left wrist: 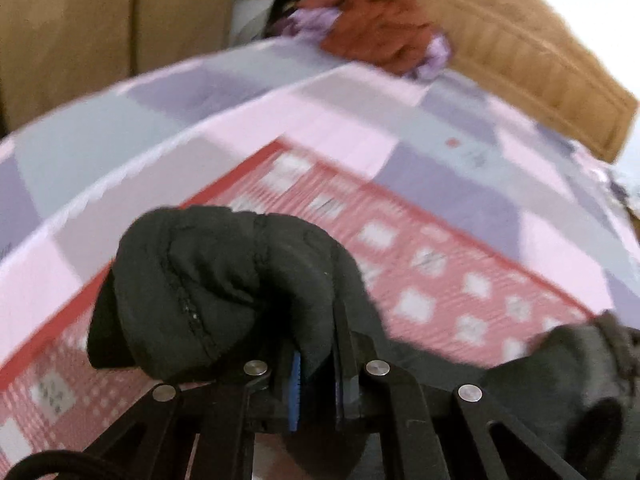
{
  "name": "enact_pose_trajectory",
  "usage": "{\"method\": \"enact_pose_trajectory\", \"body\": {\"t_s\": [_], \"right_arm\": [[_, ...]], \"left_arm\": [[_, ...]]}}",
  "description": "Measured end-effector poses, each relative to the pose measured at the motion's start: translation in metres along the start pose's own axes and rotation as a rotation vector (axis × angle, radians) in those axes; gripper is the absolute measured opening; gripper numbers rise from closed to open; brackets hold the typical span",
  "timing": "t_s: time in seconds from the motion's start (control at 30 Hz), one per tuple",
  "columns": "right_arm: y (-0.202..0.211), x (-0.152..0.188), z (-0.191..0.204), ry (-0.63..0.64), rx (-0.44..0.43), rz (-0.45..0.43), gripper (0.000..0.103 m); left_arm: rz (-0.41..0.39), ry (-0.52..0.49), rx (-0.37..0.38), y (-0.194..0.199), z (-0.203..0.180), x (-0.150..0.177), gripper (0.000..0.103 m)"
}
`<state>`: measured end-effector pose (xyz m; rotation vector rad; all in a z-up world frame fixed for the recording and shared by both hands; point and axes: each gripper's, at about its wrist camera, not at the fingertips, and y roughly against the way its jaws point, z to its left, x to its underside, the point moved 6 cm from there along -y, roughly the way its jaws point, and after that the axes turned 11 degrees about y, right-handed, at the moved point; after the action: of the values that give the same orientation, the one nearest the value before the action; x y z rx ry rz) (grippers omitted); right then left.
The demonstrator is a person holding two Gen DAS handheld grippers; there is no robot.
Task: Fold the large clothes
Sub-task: 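Grasp the other black sleeve cuff with the left gripper, then lay the held sleeve across the jacket body with the left gripper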
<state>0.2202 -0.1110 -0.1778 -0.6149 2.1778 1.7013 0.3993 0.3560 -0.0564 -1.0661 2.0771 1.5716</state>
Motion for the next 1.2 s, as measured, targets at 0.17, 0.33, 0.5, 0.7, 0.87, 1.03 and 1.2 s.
{"method": "enact_pose_trajectory", "body": {"t_s": [0.17, 0.33, 0.5, 0.7, 0.87, 1.03, 1.2], "right_arm": [[0.003, -0.005, -0.001, 0.018, 0.003, 0.013, 0.095], [0.021, -0.011, -0.005, 0.010, 0.002, -0.031, 0.095], [0.043, -0.006, -0.016, 0.003, -0.023, -0.070, 0.095], [0.074, 0.011, -0.043, 0.001, -0.019, -0.129, 0.095], [0.093, 0.034, -0.081, -0.032, 0.003, -0.142, 0.095], [0.101, 0.067, -0.123, -0.078, 0.031, -0.112, 0.095], [0.107, 0.102, -0.154, -0.101, 0.057, -0.083, 0.095]], "left_arm": [[-0.069, -0.118, 0.132, 0.048, -0.083, -0.014, 0.006], [-0.108, -0.262, 0.253, 0.086, -0.175, -0.001, 0.006], [-0.071, -0.364, 0.388, 0.110, -0.269, 0.041, 0.006], [-0.003, -0.469, 0.514, 0.125, -0.369, 0.121, 0.006], [0.081, -0.569, 0.536, 0.114, -0.426, 0.216, 0.006], [0.170, -0.658, 0.418, 0.064, -0.434, 0.306, 0.006], [0.137, -0.765, 0.297, 0.038, -0.434, 0.350, 0.010]]}}
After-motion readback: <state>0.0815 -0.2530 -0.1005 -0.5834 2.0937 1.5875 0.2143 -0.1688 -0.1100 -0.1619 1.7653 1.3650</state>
